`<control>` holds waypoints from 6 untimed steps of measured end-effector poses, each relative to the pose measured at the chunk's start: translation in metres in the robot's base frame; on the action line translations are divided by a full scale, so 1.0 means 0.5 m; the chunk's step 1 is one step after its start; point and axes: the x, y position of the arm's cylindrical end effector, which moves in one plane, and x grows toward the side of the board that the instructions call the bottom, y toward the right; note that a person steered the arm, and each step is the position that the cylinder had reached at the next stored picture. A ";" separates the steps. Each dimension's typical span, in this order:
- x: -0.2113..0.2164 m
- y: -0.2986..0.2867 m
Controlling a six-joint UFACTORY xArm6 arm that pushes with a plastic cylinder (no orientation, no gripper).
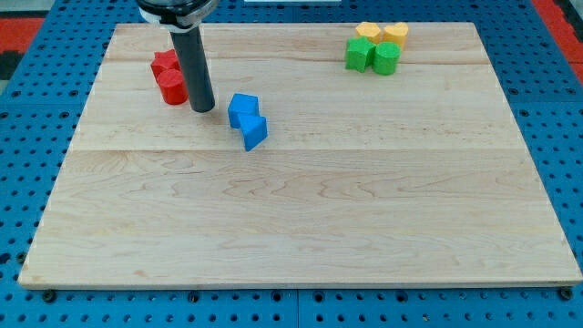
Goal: Push the red star and red circle towards the blue triangle
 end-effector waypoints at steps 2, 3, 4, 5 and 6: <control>0.026 0.084; 0.028 0.137; -0.023 0.122; -0.131 0.125; -0.207 0.061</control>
